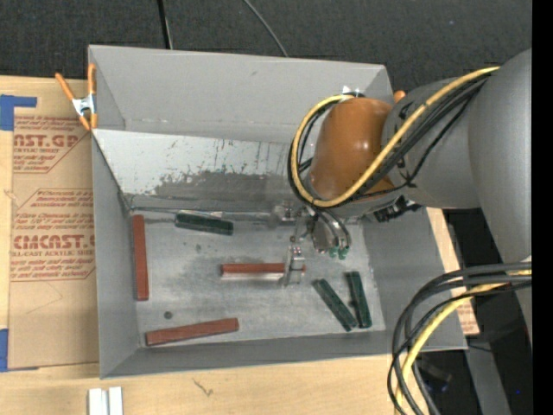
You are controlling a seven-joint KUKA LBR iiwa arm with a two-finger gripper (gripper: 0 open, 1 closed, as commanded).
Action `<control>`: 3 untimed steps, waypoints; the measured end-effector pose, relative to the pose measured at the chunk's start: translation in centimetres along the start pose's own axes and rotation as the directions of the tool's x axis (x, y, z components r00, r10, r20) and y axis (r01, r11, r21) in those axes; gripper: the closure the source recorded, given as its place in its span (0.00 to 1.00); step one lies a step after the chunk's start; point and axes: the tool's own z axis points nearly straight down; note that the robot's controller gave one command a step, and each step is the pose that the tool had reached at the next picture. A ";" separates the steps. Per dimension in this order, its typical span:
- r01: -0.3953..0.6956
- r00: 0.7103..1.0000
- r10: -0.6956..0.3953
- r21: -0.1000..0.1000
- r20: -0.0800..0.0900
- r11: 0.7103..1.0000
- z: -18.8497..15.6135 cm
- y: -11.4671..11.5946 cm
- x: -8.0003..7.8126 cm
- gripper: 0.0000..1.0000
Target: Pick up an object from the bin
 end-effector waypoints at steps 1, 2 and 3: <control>-0.091 0.996 0.091 0.001 -0.007 0.996 3.5 3.7 2.5 1.00; -0.091 0.996 0.091 0.001 -0.007 0.996 3.5 3.7 2.5 1.00; -0.073 0.997 0.073 -0.001 0.002 0.997 -15.6 6.1 1.5 1.00</control>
Offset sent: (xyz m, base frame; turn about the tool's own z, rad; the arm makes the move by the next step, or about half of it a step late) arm 0.0000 0.0000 0.0000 0.0000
